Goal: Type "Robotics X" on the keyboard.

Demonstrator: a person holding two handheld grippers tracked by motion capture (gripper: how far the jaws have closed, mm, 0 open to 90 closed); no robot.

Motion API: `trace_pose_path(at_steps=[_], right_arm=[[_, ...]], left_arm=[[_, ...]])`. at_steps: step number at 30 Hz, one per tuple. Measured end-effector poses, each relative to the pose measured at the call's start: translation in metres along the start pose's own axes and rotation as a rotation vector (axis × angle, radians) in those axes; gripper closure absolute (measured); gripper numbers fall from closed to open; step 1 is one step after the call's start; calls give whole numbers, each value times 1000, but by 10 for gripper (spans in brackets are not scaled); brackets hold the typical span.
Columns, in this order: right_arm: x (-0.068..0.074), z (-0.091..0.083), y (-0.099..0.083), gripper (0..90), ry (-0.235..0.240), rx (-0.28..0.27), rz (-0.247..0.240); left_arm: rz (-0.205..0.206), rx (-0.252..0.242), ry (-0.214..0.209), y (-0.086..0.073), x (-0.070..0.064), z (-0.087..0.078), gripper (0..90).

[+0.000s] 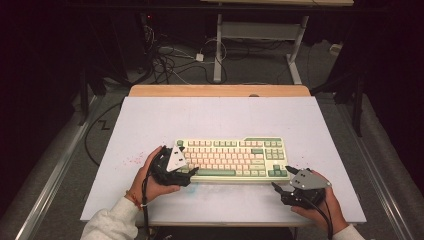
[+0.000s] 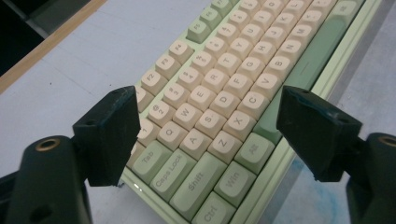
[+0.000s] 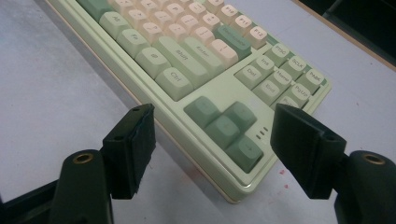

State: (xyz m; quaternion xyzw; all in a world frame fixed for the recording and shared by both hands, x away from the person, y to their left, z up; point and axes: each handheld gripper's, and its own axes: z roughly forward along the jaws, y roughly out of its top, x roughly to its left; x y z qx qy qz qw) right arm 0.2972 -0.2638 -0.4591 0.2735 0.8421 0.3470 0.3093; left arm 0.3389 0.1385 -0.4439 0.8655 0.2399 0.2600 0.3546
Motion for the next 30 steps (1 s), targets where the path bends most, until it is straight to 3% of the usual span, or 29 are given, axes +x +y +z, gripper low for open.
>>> trace_pose_path(at_steps=[9,16,30], right_arm=[[-1,-1,1,315,-5,-2,4],[-2,-2,3,375,-2,8,6],[-7,-4,12,639,71,-25,34]], left_arm=[[-5,0,26,-13,2,-8,187],[-4,18,53,-23,1,-11,187],[-29,57,57,-42,4,-16,187]])
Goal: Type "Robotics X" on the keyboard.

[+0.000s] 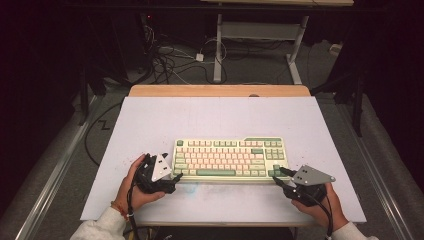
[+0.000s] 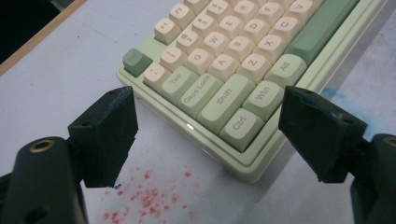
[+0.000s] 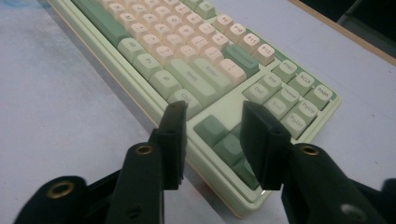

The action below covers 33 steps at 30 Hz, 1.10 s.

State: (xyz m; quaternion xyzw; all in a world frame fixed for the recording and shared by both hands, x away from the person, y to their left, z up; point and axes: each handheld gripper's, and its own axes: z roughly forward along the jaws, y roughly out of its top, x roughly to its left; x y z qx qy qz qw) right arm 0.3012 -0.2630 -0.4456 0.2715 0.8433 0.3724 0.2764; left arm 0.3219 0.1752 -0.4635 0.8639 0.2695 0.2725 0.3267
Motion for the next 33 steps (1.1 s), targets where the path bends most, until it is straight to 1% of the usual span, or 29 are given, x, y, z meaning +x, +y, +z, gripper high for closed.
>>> trace_pose_path(at_steps=[3,7,9,13,17,19,26,33], right_arm=[[-1,1,4,715,24,5,-2],[1,6,12,797,38,15,-21],[1,8,15,842,43,20,-20],[1,13,21,895,63,23,-15],[0,18,28,900,82,20,-10],[-1,21,32,900,92,17,-13],[0,37,48,900,113,21,-29],[7,55,61,900,146,33,-52]], left_arm=[[-5,8,-2,-3,0,-1,187],[-12,14,-3,-6,0,-2,185],[-13,16,-7,-6,0,-2,183],[-17,18,-9,-7,2,-3,179],[-26,11,-7,-6,3,-3,179],[-20,16,-5,-6,3,-3,179],[-23,15,-12,-5,2,-1,178],[-27,19,-13,-7,2,-1,171]])
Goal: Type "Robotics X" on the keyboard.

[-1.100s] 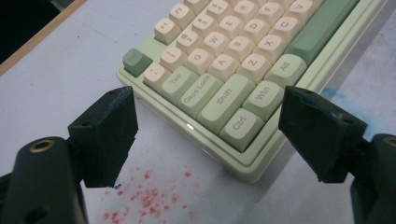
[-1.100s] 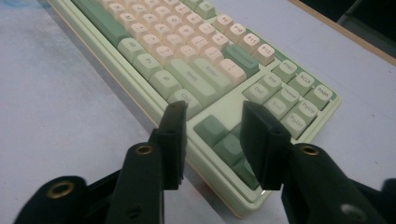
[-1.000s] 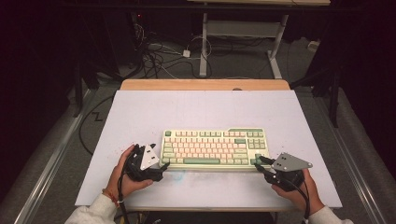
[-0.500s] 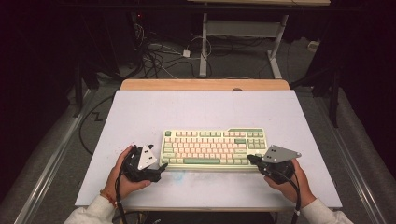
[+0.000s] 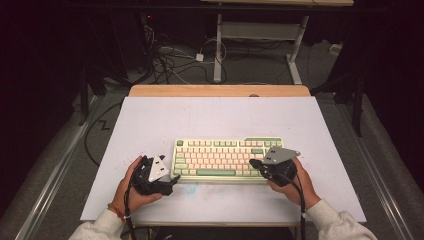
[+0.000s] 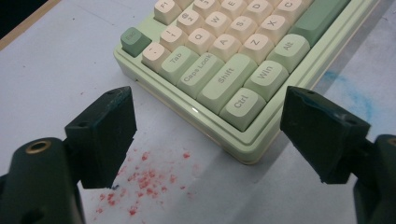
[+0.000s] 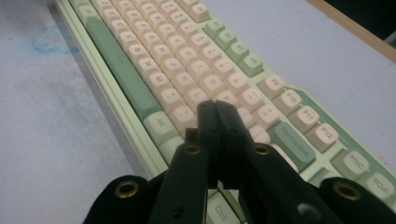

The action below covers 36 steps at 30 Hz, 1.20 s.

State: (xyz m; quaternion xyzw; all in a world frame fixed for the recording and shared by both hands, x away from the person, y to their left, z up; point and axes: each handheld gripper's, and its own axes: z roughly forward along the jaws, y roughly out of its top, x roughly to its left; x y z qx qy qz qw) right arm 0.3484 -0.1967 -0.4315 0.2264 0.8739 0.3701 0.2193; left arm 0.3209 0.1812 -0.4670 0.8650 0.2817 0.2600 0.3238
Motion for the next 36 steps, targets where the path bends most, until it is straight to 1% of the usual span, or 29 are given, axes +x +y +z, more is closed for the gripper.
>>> trace_pose_path(at_steps=[6,12,20,25,29,30,32,34,36], right_arm=[[6,13,8,900,20,5,-15],[10,26,11,900,36,25,-20],[13,37,11,900,41,43,-23],[12,41,10,900,33,46,-21],[12,42,9,900,30,53,-23],[12,43,8,900,28,58,-24],[13,44,6,900,25,57,-18],[13,45,6,900,26,64,-22],[14,45,5,900,24,62,-26]], left_arm=[[2,3,-2,0,0,1,171],[8,2,-5,0,-1,0,170],[28,8,-6,1,-4,1,171],[27,8,-8,1,-4,1,170],[21,1,-10,2,-4,-1,173],[19,-2,-11,2,-4,-2,188],[2,-20,-19,2,-3,-4,215],[-1,-30,-20,3,-3,-5,238],[-10,-35,-20,3,-2,-7,241]])
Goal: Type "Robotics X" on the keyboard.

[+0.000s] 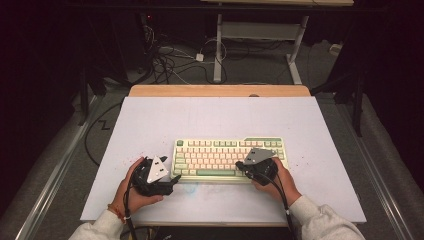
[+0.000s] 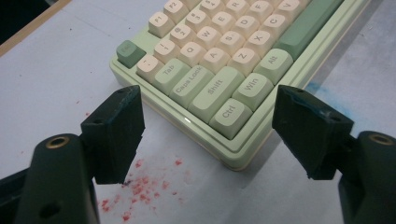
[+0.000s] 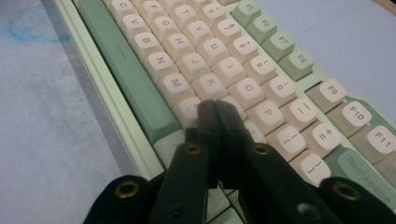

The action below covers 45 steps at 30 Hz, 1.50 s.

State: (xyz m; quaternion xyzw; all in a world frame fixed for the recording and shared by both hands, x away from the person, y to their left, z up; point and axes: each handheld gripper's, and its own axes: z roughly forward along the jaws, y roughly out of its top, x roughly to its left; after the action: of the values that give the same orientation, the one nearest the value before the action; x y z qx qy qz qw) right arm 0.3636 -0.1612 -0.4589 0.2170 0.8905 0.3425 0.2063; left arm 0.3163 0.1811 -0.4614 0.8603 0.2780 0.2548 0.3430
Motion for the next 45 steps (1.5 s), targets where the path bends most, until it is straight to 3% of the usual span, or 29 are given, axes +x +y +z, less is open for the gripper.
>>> trace_pose_path(at_steps=[17,23,32,38,42,45], right_arm=[[0,-1,-1,900,-6,-1,6],[-6,-16,-1,900,-22,-27,21],[-16,-25,-17,900,-48,1,44],[-18,-26,-19,900,-53,13,47],[-16,-21,-22,900,-54,29,40],[-16,-21,-22,900,-54,29,47]], left_arm=[[-25,-29,-3,5,1,-6,271],[-23,-20,-6,5,1,-5,267],[-19,-20,-13,6,0,-3,264],[-21,-21,-12,7,0,-4,270],[-37,-31,-40,9,3,-7,343],[-50,-21,-103,12,8,-9,479]])
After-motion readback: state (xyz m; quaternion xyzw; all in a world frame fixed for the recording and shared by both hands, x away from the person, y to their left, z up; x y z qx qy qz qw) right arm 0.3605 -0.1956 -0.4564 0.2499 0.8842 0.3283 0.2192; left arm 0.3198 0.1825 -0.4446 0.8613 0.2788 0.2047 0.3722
